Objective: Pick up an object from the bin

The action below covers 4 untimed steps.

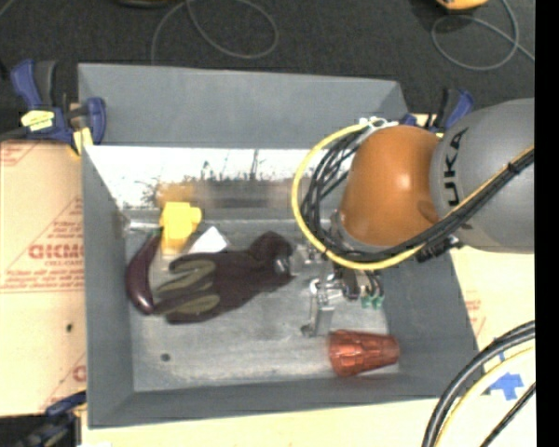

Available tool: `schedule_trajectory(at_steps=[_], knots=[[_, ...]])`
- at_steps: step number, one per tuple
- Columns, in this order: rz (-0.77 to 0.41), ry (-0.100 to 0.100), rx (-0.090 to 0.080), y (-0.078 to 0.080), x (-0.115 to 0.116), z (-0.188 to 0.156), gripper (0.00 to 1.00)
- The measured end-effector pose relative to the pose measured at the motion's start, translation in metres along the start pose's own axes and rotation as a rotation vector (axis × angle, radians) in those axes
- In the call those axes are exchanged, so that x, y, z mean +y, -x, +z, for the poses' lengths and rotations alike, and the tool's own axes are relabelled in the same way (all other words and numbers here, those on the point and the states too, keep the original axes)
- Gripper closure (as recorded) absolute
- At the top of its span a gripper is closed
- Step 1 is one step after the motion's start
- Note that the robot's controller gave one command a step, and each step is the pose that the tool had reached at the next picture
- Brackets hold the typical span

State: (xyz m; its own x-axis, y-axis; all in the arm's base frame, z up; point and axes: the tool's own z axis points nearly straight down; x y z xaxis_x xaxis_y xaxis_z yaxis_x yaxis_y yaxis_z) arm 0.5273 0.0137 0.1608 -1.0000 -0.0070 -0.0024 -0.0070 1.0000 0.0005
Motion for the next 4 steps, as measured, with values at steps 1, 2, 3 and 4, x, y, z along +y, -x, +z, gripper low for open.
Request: schedule_trajectory(at_steps=[1, 2, 3, 4], knots=[[-0.035, -0.002, 0.001, 0.014, 0.007, 0.005, 0.0], [-0.141, -0.002, -0.012, 0.037, 0.046, 0.048, 0.0], [-0.172, -0.001, -0.003, 0.05, 0.073, 0.088, 0.0], [-0.406, -0.003, -0.022, 0.081, 0.073, 0.088, 1.0]])
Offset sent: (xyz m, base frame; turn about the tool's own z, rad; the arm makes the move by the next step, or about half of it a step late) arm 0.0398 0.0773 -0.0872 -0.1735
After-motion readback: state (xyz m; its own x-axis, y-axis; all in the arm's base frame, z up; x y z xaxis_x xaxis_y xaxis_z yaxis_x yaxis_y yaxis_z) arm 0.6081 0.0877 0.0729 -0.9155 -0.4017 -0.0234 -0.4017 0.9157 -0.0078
